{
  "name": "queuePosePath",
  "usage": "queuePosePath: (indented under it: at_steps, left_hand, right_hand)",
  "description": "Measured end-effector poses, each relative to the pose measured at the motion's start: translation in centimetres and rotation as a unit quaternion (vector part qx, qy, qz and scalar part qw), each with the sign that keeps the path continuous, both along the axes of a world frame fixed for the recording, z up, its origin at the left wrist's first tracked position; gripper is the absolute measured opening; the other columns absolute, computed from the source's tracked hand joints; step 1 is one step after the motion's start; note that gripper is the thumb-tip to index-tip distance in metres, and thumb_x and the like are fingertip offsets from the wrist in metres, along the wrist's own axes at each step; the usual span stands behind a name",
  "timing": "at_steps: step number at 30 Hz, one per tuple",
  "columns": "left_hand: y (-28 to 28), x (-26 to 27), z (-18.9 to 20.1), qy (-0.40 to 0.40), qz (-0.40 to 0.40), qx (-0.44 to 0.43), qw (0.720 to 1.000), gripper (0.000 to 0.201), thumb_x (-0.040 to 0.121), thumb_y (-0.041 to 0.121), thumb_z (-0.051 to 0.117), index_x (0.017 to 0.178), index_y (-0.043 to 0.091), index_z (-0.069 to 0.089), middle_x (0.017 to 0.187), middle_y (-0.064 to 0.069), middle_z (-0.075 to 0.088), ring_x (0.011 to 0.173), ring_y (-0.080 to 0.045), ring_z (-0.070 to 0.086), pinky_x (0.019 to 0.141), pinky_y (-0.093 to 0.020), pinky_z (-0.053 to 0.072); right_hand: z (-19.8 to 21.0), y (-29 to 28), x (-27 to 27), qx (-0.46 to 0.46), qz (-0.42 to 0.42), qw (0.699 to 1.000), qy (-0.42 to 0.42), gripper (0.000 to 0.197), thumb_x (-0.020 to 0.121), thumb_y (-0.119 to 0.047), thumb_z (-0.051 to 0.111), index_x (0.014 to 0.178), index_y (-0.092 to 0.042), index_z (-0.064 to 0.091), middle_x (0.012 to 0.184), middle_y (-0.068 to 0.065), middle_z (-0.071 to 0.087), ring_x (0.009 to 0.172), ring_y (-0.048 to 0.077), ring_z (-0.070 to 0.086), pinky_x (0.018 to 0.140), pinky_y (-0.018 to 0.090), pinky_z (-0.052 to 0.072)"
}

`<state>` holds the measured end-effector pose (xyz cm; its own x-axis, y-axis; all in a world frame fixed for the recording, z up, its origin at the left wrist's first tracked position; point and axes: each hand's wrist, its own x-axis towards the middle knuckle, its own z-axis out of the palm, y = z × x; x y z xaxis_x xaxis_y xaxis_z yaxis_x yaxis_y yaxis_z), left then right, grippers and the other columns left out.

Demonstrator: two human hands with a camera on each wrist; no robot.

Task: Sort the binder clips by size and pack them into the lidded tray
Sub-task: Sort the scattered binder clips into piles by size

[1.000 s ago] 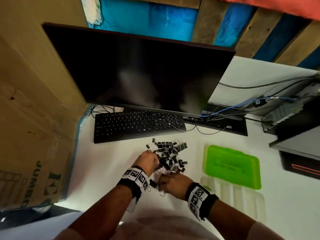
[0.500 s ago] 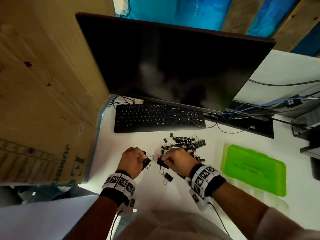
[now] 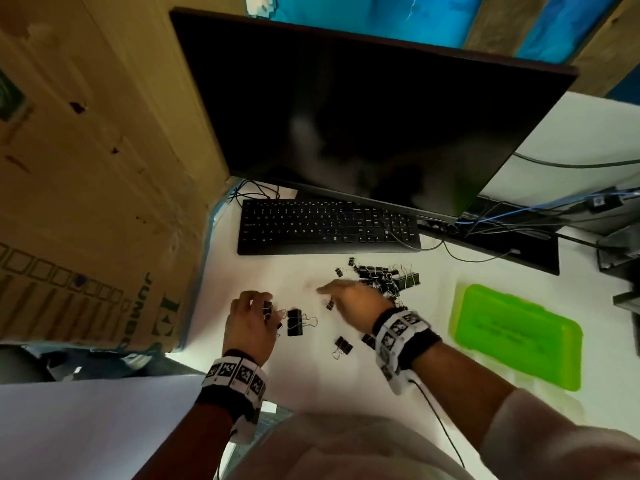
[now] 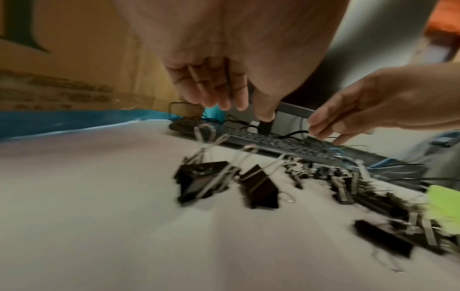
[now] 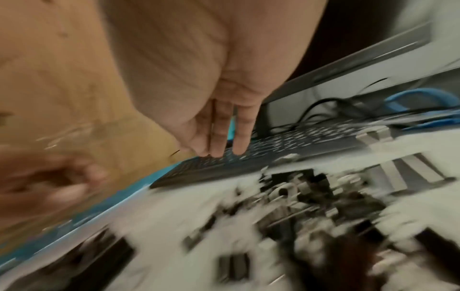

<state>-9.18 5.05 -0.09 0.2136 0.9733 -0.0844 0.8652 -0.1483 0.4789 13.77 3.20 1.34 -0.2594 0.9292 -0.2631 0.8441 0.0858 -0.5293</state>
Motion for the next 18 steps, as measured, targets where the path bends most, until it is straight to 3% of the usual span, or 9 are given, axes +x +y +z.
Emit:
queuePosePath:
  at_steps: [3, 5, 8, 11, 14, 18]
  left_hand:
    - [-1.1, 2.6, 0.9, -0.102, -0.066, -0.052, 0.991, 0.031, 0.086, 0.031, 0.064, 0.114, 0.02, 0.056, 0.121, 0.001, 0.048, 0.101, -0.018, 0.052, 0.091, -0.036, 0.05]
    - [-1.9, 5.0, 1.6, -0.103, -0.137, -0.138, 0.976, 0.04, 0.085, 0.033, 0.064, 0.121, 0.026, 0.051, 0.126, 0.008, 0.04, 0.095, -0.01, 0.053, 0.093, -0.03, 0.049]
    - [-2.7, 8.1, 1.6, -0.036, -0.207, -0.232, 0.95, 0.062, 0.081, 0.027, 0.07, 0.134, 0.029, 0.038, 0.139, 0.008, 0.029, 0.104, -0.014, 0.053, 0.097, -0.033, 0.047]
    - [-2.5, 10.0, 0.6, 0.025, -0.209, -0.28, 0.937, 0.075, 0.08, 0.016, 0.072, 0.14, 0.026, 0.028, 0.146, 0.003, 0.019, 0.113, -0.023, 0.054, 0.098, -0.035, 0.046]
    - [-2.1, 11.3, -0.4, 0.016, -0.182, -0.278, 0.943, 0.067, 0.082, 0.02, 0.07, 0.136, 0.021, 0.031, 0.146, -0.002, 0.025, 0.111, -0.026, 0.056, 0.096, -0.036, 0.045]
    - [-1.3, 12.9, -0.8, -0.031, -0.2, -0.239, 0.95, 0.054, 0.085, 0.02, 0.067, 0.13, 0.021, 0.037, 0.138, 0.0, 0.035, 0.108, -0.022, 0.056, 0.098, -0.037, 0.045]
  right_hand:
    - [0.4, 0.8, 5.7, 0.048, -0.153, 0.986, -0.034, 0.051, 0.083, 0.01, 0.049, 0.123, -0.021, 0.057, 0.13, 0.005, 0.056, 0.11, 0.022, 0.06, 0.096, 0.037, 0.052]
    - [0.2, 1.0, 9.4, 0.029, -0.22, 0.971, -0.084, 0.054, 0.079, 0.01, 0.052, 0.126, -0.018, 0.054, 0.133, 0.007, 0.052, 0.111, 0.026, 0.059, 0.096, 0.037, 0.051]
    - [-0.4, 0.7, 12.0, -0.038, -0.219, 0.964, -0.144, 0.056, 0.082, 0.005, 0.049, 0.132, -0.02, 0.049, 0.138, 0.009, 0.049, 0.118, 0.03, 0.054, 0.1, 0.04, 0.047]
    - [-0.9, -0.1, 12.3, -0.07, -0.235, 0.96, -0.136, 0.044, 0.087, -0.001, 0.047, 0.126, -0.018, 0.056, 0.131, 0.01, 0.057, 0.115, 0.031, 0.057, 0.097, 0.037, 0.048]
    - [-0.9, -0.6, 12.7, -0.064, -0.232, 0.959, -0.149, 0.027, 0.091, -0.013, 0.05, 0.112, -0.022, 0.064, 0.118, 0.01, 0.064, 0.104, 0.032, 0.061, 0.085, 0.037, 0.05]
    - [-0.3, -1.0, 13.2, -0.063, -0.213, 0.964, -0.146, 0.026, 0.089, -0.013, 0.05, 0.103, -0.029, 0.065, 0.112, 0.004, 0.066, 0.097, 0.028, 0.062, 0.078, 0.037, 0.051]
